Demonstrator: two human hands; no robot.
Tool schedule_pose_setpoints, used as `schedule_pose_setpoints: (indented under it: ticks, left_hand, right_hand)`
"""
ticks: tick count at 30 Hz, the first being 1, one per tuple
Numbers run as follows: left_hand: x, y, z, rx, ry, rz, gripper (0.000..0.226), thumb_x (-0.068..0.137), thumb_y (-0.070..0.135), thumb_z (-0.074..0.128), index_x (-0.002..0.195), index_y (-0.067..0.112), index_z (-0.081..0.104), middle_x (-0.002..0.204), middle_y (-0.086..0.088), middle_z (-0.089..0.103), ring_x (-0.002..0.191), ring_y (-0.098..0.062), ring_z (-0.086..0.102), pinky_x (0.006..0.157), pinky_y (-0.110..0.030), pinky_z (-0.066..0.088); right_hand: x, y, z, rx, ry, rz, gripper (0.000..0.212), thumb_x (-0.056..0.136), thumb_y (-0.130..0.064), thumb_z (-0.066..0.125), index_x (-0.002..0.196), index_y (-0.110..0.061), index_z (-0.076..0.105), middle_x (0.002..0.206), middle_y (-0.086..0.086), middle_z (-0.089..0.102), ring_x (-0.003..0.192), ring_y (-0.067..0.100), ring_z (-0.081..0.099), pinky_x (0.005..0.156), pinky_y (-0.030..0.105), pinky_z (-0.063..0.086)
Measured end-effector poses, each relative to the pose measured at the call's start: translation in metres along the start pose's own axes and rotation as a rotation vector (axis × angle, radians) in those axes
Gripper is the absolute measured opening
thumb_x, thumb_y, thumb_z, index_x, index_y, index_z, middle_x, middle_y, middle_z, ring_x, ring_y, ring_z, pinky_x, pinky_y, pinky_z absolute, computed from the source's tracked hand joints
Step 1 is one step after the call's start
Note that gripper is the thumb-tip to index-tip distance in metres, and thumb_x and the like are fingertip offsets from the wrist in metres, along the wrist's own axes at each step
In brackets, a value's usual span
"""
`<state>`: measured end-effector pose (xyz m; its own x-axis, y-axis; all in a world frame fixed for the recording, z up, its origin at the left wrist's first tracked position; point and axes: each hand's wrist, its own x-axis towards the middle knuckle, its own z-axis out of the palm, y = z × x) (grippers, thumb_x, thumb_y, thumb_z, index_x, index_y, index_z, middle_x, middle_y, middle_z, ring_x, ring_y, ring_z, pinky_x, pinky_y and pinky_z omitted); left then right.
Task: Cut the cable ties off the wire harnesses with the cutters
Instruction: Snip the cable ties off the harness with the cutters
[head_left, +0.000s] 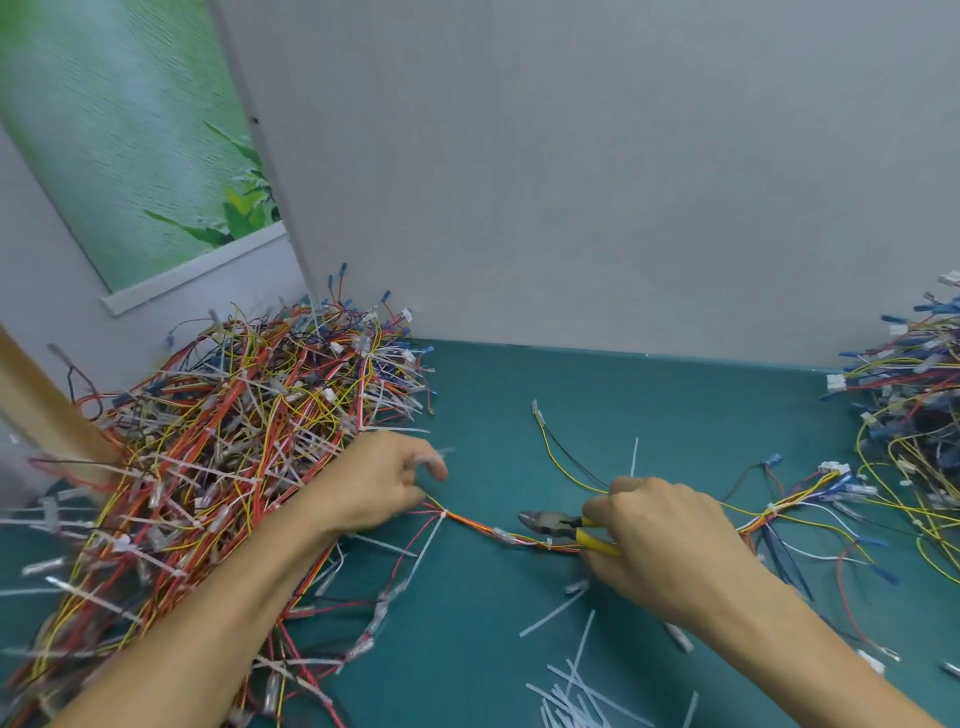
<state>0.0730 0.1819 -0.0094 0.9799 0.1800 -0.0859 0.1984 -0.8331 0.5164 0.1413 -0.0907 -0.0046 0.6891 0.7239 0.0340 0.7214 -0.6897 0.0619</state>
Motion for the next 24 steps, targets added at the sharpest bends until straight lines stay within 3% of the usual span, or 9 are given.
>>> schedule_pose_setpoints:
  ticks: [3, 5, 8, 11, 15, 17, 20, 24]
  left_hand:
    - [0.0, -0.009, 0.015, 0.167, -0.036, 0.077, 0.029, 0.077, 0.021, 0.077, 0.101, 0.032, 0.066, 0.086, 0.008, 0.071, 0.075, -0.003, 0.066, 0.078, -0.026, 0.054]
    - [0.0, -0.012, 0.019, 0.233, -0.007, 0.145, 0.032, 0.074, 0.034, 0.079, 0.104, 0.032, 0.068, 0.092, 0.012, 0.072, 0.084, -0.003, 0.066, 0.081, -0.029, 0.053]
    - [0.002, -0.013, 0.021, 0.178, 0.05, 0.218, 0.021, 0.075, 0.042, 0.077, 0.093, 0.031, 0.073, 0.084, 0.016, 0.07, 0.078, -0.001, 0.062, 0.075, -0.028, 0.051]
    - [0.001, -0.011, 0.031, 0.014, 0.051, 0.189, 0.013, 0.082, 0.04, 0.071, 0.087, 0.029, 0.075, 0.08, 0.016, 0.072, 0.075, 0.004, 0.062, 0.074, -0.027, 0.052]
    - [0.005, -0.007, 0.04, 0.007, 0.076, 0.062, 0.025, 0.086, 0.039, 0.062, 0.075, 0.018, 0.069, 0.068, 0.006, 0.067, 0.067, -0.008, 0.059, 0.072, -0.031, 0.052]
    - [0.009, -0.003, 0.039, 0.004, 0.066, 0.032, 0.023, 0.084, 0.036, 0.064, 0.073, 0.015, 0.066, 0.063, 0.006, 0.063, 0.064, -0.009, 0.057, 0.068, -0.03, 0.049]
    - [0.012, -0.001, 0.035, -0.177, 0.016, -0.009, 0.009, 0.08, 0.025, 0.07, 0.073, 0.021, 0.067, 0.051, 0.015, 0.055, 0.051, 0.002, 0.047, 0.057, -0.023, 0.039]
    - [0.013, -0.006, 0.031, -0.386, -0.005, -0.038, 0.003, 0.081, 0.016, 0.072, 0.079, 0.017, 0.07, 0.052, 0.01, 0.046, 0.051, -0.008, 0.038, 0.057, -0.026, 0.031]
  right_hand:
    - [0.003, -0.008, 0.001, -0.008, -0.016, -0.011, 0.021, 0.087, -0.04, 0.043, 0.089, -0.021, 0.052, 0.085, -0.004, 0.043, 0.082, 0.029, 0.055, 0.058, 0.031, 0.029]
    - [0.004, -0.012, 0.002, -0.014, -0.026, -0.019, 0.019, 0.086, -0.039, 0.044, 0.087, -0.021, 0.05, 0.083, -0.004, 0.04, 0.074, 0.029, 0.046, 0.057, 0.03, 0.028]
    - [0.007, -0.014, 0.002, -0.007, -0.029, -0.026, 0.02, 0.086, -0.04, 0.046, 0.087, -0.021, 0.051, 0.082, -0.003, 0.041, 0.072, 0.029, 0.042, 0.055, 0.03, 0.026]
    - [0.009, -0.014, 0.002, 0.013, -0.022, -0.037, 0.024, 0.088, -0.043, 0.046, 0.09, -0.021, 0.054, 0.082, -0.003, 0.04, 0.077, 0.03, 0.051, 0.056, 0.03, 0.027]
    - [0.015, -0.015, 0.004, 0.023, -0.018, -0.045, 0.028, 0.089, -0.045, 0.045, 0.094, -0.021, 0.058, 0.084, -0.003, 0.042, 0.086, 0.029, 0.058, 0.058, 0.03, 0.029]
    - [0.02, -0.018, 0.006, 0.031, -0.019, -0.043, 0.03, 0.089, -0.045, 0.045, 0.093, -0.019, 0.059, 0.084, -0.001, 0.044, 0.082, 0.029, 0.056, 0.058, 0.029, 0.03]
    - [0.028, -0.024, 0.008, 0.057, -0.027, -0.034, 0.027, 0.088, -0.043, 0.046, 0.089, -0.019, 0.06, 0.082, -0.001, 0.044, 0.075, 0.029, 0.046, 0.058, 0.029, 0.031]
    - [0.037, -0.032, 0.009, 0.099, -0.06, -0.04, 0.028, 0.086, -0.045, 0.049, 0.09, -0.021, 0.062, 0.082, -0.001, 0.046, 0.084, 0.029, 0.056, 0.06, 0.03, 0.033]
